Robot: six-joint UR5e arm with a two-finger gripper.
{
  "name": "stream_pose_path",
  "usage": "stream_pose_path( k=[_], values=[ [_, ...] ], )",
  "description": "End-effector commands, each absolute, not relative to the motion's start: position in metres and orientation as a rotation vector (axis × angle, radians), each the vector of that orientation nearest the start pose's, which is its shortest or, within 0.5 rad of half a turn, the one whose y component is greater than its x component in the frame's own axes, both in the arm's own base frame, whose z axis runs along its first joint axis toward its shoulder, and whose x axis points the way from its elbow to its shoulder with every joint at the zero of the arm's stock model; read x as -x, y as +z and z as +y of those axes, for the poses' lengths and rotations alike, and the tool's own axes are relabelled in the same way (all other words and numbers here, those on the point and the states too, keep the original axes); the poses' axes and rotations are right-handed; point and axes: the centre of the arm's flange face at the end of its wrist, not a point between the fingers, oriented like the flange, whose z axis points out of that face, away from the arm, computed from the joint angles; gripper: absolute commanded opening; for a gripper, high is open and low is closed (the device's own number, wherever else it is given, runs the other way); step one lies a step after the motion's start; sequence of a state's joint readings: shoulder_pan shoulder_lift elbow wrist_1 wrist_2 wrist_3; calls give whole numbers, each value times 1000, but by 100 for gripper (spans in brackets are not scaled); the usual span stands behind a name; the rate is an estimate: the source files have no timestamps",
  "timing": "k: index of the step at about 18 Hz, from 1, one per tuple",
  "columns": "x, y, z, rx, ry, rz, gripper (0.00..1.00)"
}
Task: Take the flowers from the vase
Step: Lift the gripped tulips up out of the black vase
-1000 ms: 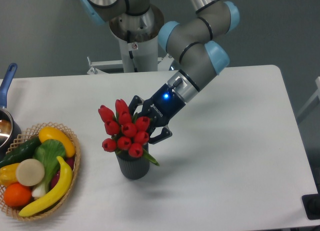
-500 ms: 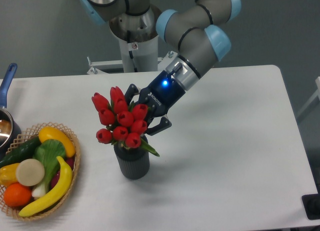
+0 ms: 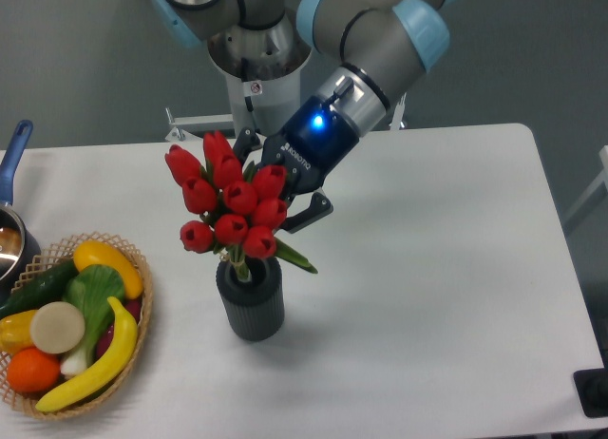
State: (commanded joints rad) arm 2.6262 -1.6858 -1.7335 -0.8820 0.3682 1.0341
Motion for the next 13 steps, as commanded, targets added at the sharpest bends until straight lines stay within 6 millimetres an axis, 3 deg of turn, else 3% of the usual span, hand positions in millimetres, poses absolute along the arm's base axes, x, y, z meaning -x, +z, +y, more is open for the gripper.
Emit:
stream_pose_path(
  k=[4, 7, 11, 13],
  values=[
    [356, 513, 460, 1899, -315, 205, 52],
    [360, 522, 458, 1895, -297, 204, 52],
    [376, 549, 450, 1882, -242, 197, 52],
    [383, 551, 448, 1884, -240, 178, 52]
  ],
)
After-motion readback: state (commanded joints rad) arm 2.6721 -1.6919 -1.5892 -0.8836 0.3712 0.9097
